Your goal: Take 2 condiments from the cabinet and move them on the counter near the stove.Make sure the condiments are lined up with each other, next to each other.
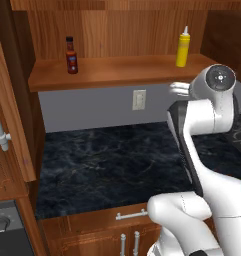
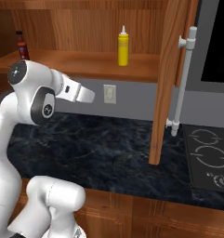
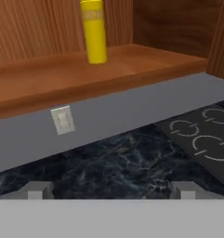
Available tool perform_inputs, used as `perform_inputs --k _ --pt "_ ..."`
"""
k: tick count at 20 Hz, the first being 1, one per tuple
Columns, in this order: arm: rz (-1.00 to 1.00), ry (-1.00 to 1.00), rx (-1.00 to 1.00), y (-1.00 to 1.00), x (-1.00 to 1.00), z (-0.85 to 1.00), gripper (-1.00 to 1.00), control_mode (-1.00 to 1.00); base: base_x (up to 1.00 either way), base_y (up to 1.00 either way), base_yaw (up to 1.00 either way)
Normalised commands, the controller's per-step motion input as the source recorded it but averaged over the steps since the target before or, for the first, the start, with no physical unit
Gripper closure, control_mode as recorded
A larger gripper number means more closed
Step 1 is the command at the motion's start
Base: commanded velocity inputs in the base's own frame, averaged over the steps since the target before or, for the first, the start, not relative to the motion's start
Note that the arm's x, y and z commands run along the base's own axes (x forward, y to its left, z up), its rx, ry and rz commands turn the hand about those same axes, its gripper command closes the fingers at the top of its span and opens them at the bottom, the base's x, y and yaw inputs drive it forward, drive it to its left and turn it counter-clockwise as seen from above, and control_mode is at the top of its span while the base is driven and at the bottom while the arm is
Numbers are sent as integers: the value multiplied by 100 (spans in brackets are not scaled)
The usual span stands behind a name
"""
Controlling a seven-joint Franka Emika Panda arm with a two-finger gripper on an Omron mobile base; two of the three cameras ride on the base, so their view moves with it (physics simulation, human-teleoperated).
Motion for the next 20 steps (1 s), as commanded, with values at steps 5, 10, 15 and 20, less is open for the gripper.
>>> perform_inputs --k 5,10,15,20 --pt "0 0 0 -38 29 20 -100 -100 0 0 0" --pt "0 7 0 -22 43 2 -100 -100 0 0 0" --pt "0 7 0 -14 47 0 -100 -100 0 0 0" --pt "0 0 0 -11 39 2 -100 -100 0 0 0"
